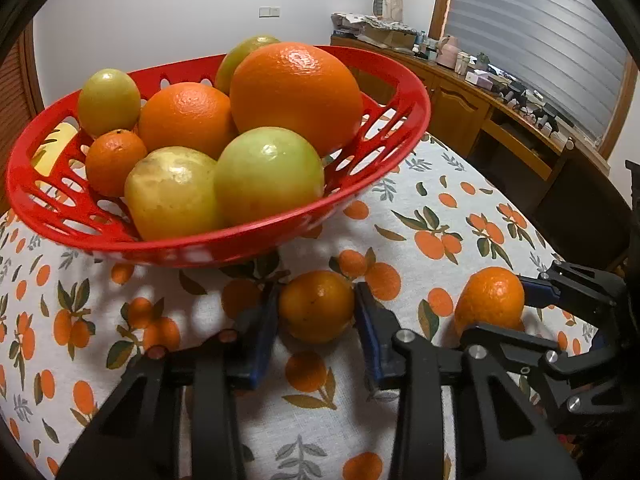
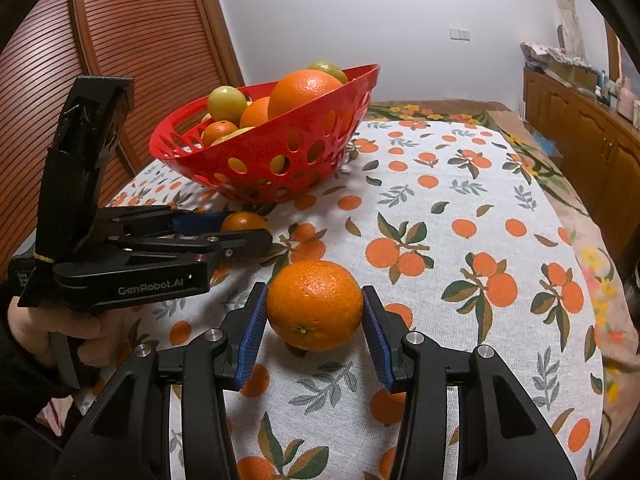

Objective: Organize fruits
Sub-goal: 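Grasp a large orange with the right tool while the left tool grasps a tangerine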

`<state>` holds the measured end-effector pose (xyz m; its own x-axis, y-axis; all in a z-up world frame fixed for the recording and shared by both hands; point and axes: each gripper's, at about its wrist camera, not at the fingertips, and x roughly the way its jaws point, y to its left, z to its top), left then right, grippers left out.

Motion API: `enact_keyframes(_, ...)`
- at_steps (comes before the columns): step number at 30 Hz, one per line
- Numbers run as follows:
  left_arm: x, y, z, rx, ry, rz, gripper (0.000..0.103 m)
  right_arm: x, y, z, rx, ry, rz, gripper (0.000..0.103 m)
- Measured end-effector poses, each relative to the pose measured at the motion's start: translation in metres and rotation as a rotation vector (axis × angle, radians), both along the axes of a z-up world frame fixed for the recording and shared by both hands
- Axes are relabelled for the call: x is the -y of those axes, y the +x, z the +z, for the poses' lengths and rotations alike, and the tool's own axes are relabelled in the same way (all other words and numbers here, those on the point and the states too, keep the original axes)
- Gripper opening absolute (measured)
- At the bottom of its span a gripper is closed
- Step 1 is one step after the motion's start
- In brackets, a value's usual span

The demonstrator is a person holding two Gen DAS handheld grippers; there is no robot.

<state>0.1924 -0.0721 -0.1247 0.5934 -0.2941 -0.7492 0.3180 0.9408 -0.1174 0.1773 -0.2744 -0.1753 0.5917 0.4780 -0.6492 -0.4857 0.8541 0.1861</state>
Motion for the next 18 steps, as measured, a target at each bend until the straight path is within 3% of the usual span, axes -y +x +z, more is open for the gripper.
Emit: enact_keyframes(18, -0.028, -0.045, 0.028, 0.055, -0.068, 0.005, 0.035, -0.001, -0.001, 0.000, 0.002, -0.006, 0.001, 0.047)
